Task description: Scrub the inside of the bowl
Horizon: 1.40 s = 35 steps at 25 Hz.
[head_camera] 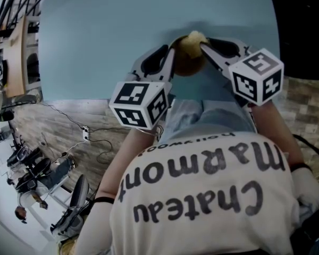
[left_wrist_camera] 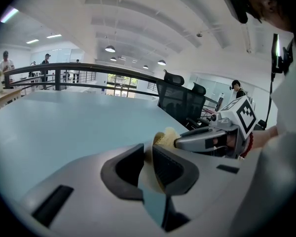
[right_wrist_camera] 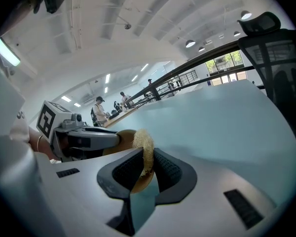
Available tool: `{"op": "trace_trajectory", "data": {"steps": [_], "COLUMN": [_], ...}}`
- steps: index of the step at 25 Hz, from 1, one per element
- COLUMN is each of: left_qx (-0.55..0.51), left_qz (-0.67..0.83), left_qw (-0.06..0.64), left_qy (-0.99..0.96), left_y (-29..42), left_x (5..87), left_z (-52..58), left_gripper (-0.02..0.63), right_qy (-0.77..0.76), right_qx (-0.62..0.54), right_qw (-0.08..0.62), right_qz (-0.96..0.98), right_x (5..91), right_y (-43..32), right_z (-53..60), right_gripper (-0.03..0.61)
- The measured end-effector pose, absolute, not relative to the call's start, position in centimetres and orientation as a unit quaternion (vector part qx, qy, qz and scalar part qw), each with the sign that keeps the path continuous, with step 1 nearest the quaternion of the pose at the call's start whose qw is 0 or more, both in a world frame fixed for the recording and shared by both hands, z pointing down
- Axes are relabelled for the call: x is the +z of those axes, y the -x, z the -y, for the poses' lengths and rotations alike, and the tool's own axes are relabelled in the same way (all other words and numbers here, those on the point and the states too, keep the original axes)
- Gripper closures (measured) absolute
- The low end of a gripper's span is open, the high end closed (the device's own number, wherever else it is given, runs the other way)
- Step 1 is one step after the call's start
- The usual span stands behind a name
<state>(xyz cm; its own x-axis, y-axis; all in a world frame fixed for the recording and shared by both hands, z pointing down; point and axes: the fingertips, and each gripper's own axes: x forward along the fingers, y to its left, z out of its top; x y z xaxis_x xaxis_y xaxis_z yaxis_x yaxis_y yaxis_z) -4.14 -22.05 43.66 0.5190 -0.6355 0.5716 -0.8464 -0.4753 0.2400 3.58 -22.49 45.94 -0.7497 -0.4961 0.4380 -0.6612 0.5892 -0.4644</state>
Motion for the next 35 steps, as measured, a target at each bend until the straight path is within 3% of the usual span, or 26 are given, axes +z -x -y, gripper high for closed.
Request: {"op": "trace_trajectory", "data": {"steps": [35], "left_qx": [0.102], "left_qz": [0.454], "left_qw": [0.278], "left_qy": [-0.840], "left_y": [3.2], "left_x": [42.1], "left_z": [19.5], "left_gripper": [0.549], "right_qy": [-0.350], "right_qx": [0.330], "right_qw": [0.126], "right_qz": [0.868], "right_x": [47.8], "right_y": [-5.6], "right_z": [18.7], "right_gripper": [0.505]}}
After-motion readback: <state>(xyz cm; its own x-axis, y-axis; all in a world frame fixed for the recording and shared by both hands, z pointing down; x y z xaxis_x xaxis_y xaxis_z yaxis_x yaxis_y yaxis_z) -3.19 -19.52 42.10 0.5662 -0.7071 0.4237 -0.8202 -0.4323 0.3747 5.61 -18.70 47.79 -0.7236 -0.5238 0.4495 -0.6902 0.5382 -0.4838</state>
